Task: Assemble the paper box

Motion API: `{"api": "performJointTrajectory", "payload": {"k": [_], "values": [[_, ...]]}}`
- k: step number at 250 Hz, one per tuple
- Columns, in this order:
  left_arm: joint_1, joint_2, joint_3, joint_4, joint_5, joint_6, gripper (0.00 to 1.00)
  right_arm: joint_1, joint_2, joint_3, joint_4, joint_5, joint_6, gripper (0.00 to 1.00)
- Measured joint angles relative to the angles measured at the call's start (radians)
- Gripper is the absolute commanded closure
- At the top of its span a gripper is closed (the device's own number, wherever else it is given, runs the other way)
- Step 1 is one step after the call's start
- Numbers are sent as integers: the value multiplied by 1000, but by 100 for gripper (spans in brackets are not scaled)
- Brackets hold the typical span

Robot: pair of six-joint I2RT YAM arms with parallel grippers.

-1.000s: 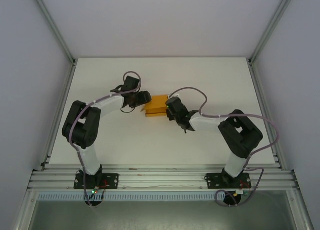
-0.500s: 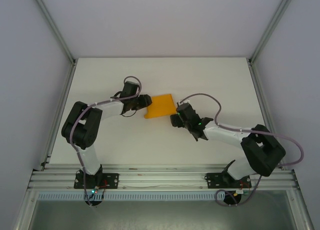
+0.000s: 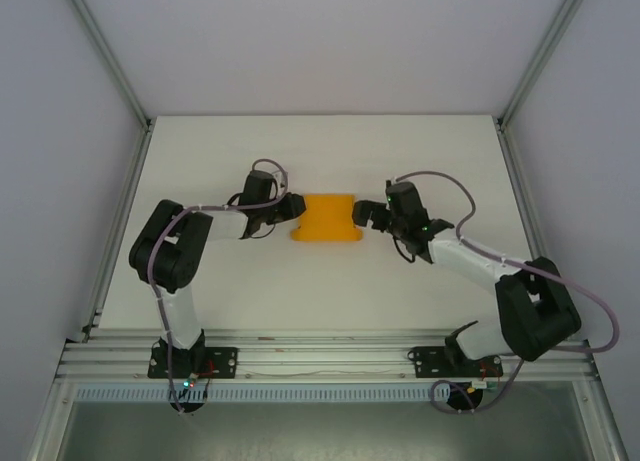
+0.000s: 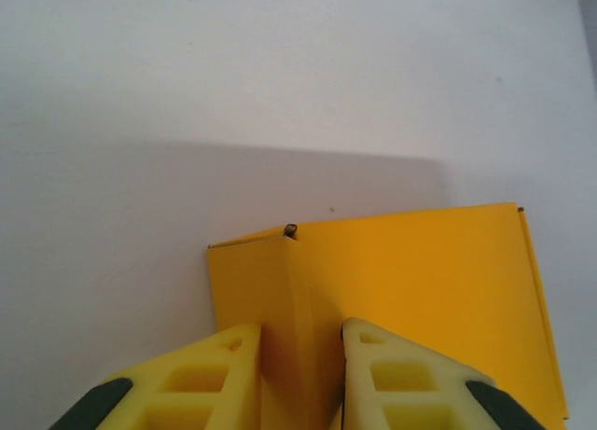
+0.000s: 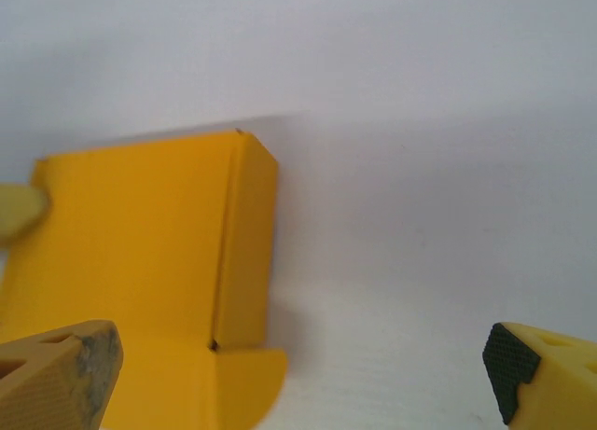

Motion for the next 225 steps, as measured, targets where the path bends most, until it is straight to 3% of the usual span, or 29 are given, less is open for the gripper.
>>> {"api": "performJointTrajectory", "payload": {"k": [40, 74, 150, 197, 225], "values": [[33, 23, -28, 97, 76, -24, 81, -48, 100, 84, 14, -127, 56, 0], [53, 31, -46, 147, 111, -43, 91, -69, 197, 126, 28, -246, 97, 0], [88, 51, -95, 271, 163, -116, 91, -69, 342, 175, 86, -444, 202, 4], [88, 51, -99, 277, 163, -119, 88, -68, 444, 180, 266, -582, 345, 19], [88, 50, -99, 277, 163, -117, 85, -68, 487, 183, 349, -638, 416, 44]]}}
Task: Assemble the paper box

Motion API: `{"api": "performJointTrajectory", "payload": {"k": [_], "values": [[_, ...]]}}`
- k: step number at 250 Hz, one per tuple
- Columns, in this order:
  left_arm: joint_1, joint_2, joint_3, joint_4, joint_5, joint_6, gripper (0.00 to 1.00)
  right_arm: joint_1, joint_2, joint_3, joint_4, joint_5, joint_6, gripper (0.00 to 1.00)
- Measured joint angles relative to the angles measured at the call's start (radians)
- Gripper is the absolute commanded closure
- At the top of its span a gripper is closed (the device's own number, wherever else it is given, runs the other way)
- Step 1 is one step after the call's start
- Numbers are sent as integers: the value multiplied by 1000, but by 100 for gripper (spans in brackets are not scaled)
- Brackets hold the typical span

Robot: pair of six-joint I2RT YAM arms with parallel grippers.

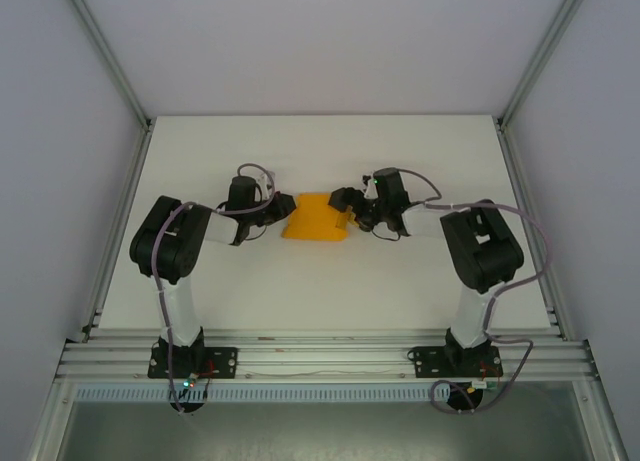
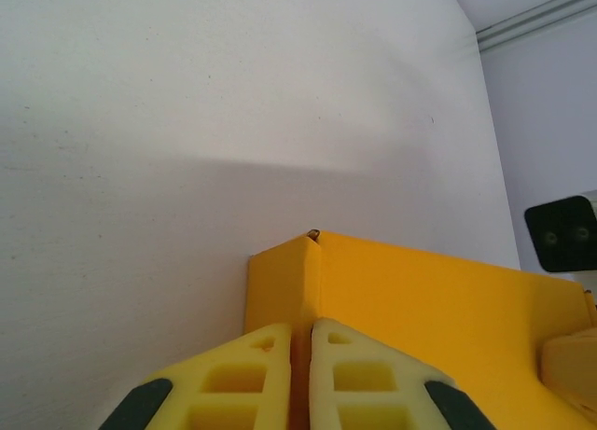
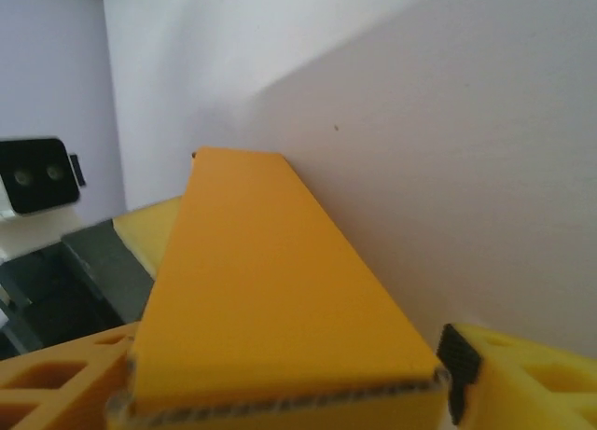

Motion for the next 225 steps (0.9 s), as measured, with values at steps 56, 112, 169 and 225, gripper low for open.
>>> {"api": "performJointTrajectory", "payload": {"k": [56, 112, 169, 225], "values": [[-2, -41, -16, -23, -16, 54, 25, 1, -20, 0, 44, -29, 77, 58], [-31, -291, -53, -74, -64, 296, 1, -14, -77, 90, -185, -43, 153, 60], [-118, -562, 46, -439, 1, 887, 0, -89, -77, 334, -605, -166, 253, 60], [-179, -564, 76, -729, -54, 1249, 0, -98, -41, 460, -946, -283, 263, 60]]}}
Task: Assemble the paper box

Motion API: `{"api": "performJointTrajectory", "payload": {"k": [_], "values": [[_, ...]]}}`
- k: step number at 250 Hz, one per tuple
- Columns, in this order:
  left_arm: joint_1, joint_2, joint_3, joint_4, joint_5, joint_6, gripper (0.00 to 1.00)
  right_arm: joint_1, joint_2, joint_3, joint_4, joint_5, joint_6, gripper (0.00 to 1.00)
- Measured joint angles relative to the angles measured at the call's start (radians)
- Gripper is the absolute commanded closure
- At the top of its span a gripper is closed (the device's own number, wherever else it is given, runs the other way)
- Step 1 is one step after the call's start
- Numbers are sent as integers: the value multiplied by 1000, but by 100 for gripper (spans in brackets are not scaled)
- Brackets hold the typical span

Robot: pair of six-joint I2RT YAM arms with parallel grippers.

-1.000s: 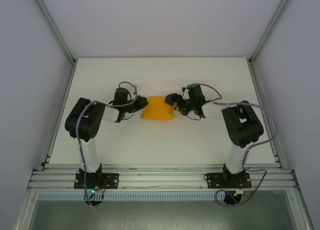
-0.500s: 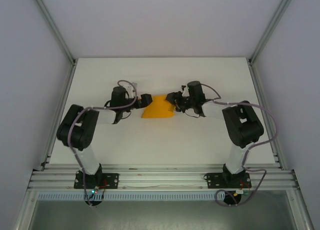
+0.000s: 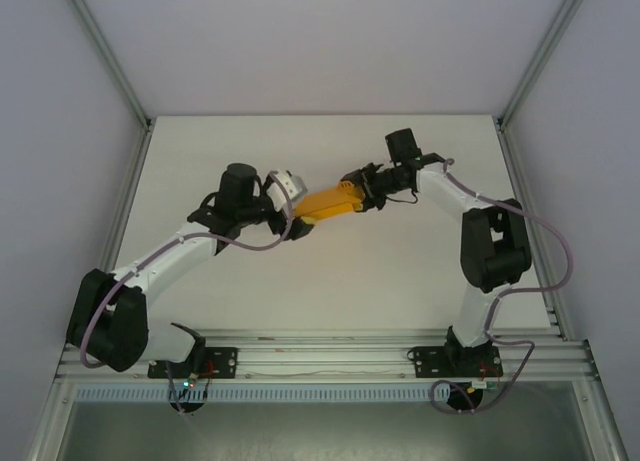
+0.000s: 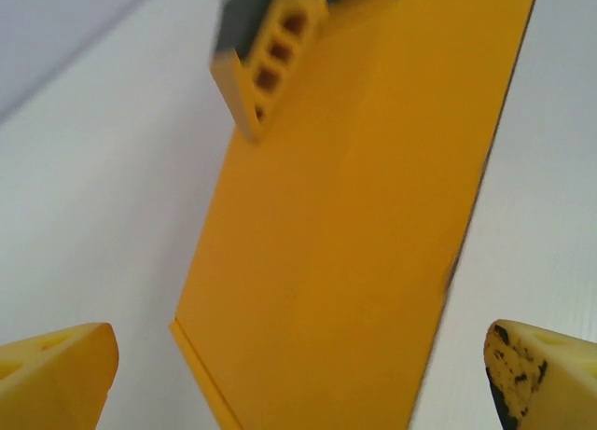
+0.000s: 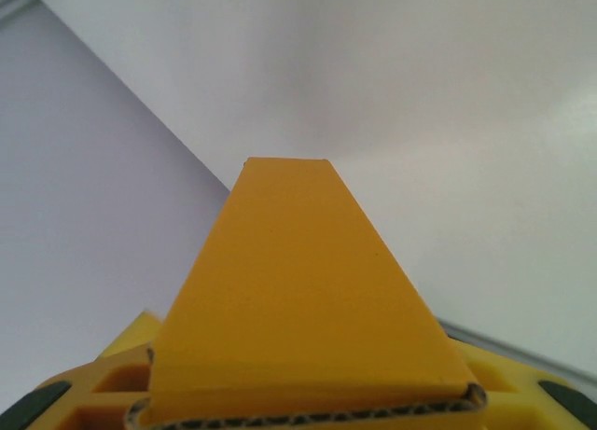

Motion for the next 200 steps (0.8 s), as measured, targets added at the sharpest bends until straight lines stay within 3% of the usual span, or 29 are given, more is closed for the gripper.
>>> {"api": "performJointTrajectory", "payload": {"k": [63, 90, 118, 170, 200], "values": [[-64, 73, 60, -121, -110, 157, 0, 2, 2, 19, -151, -54, 5, 60], [-64, 77, 67, -123, -134, 171, 12, 1, 2, 19, -166, -56, 12, 59], [-71, 77, 69, -127, -138, 179, 34, -3, 2, 19, -163, -58, 27, 59], [-79, 72, 70, -126, -152, 189, 54, -10, 2, 19, -134, -61, 76, 57], [-79, 64, 70, -122, -163, 201, 60, -10, 1, 19, -130, -74, 89, 43]]}}
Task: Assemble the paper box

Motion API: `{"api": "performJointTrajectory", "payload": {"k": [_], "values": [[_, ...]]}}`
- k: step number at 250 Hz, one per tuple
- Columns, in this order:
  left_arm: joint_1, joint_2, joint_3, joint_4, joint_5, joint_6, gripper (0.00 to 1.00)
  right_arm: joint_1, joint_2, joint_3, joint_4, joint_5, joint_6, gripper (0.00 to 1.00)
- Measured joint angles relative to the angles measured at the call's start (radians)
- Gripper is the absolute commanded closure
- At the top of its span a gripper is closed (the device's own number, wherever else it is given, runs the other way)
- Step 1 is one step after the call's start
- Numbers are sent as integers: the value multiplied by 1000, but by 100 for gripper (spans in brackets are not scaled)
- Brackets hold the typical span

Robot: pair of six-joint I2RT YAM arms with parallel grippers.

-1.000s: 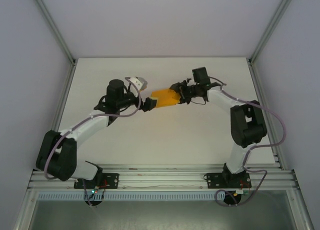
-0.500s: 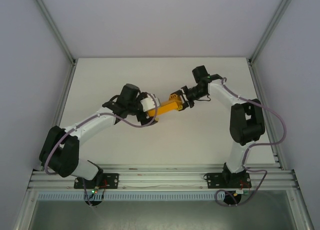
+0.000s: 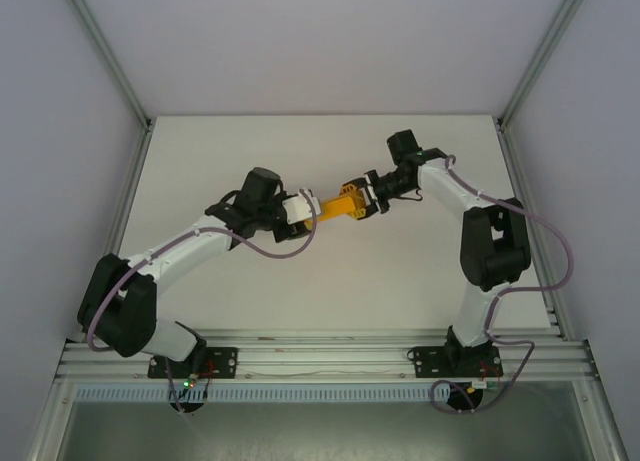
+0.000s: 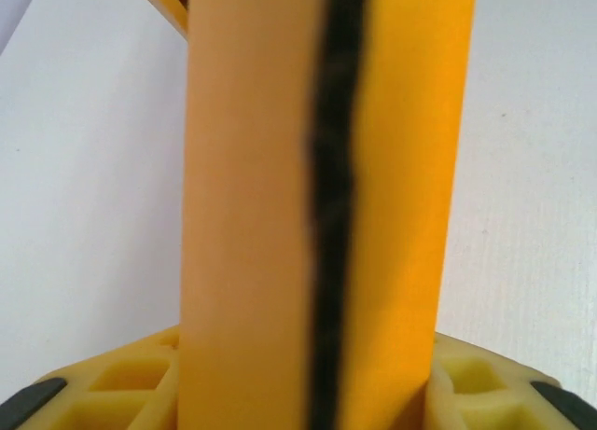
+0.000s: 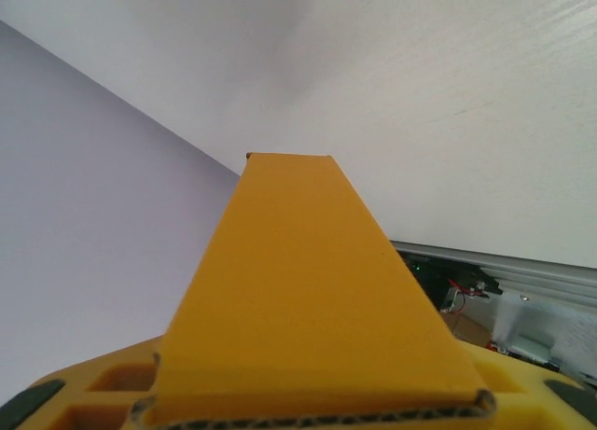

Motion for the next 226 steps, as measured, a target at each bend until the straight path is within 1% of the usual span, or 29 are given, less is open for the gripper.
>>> {"api": "performJointTrajectory", "payload": {"k": [6, 13, 18, 21, 23, 25, 43, 68, 93, 111, 120, 138, 146, 158, 177, 193, 212, 226], "values": [[0, -2, 0, 3, -1, 0, 60, 0, 0, 0, 1, -4, 3, 38], [0, -3, 0, 6, -4, 0, 61, 0, 0, 0, 3, -10, 8, 30], [0, -3, 0, 9, -6, 0, 61, 2, 0, -1, 5, -13, 2, 18], [0, -3, 0, 11, -8, 0, 61, 3, -1, -2, 8, -14, 10, 4], [0, -3, 0, 12, -8, 0, 61, 3, -2, -2, 8, -15, 6, 1], [0, -3, 1, 13, -9, 0, 61, 3, -2, -3, 8, -16, 4, 0], [0, -4, 8, 13, -15, 0, 64, 5, -11, -8, 14, -16, 7, 0], [0, -4, 39, -14, -16, -3, 64, -6, -53, -19, 11, 24, -18, 0], [0, -4, 58, -51, -15, 1, 64, -56, -132, -53, 11, 105, -67, 0], [0, -3, 69, -105, -15, 1, 63, -119, -193, -66, 1, 207, -138, 0], [0, 1, 79, -138, -14, 2, 63, -149, -221, -66, -3, 278, -190, 0], [0, 19, 105, -197, -14, 5, 64, -192, -288, -66, -6, 462, -315, 0], [0, 33, 120, -226, -13, 5, 63, -198, -331, -79, 15, 537, -377, 0], [0, 55, 142, -267, -6, 5, 63, -198, -416, -134, 89, 612, -474, 0], [0, 102, 186, -339, 7, 8, 63, -191, -576, -255, 205, 674, -624, 0], [0, 144, 218, -391, 9, 9, 64, -187, -691, -345, 290, 702, -744, 0], [0, 197, 259, -452, 11, 9, 63, -187, -776, -420, 365, 723, -847, 0], [0, 242, 296, -502, 19, 16, 63, -188, -802, -451, 391, 695, -943, 0]]}}
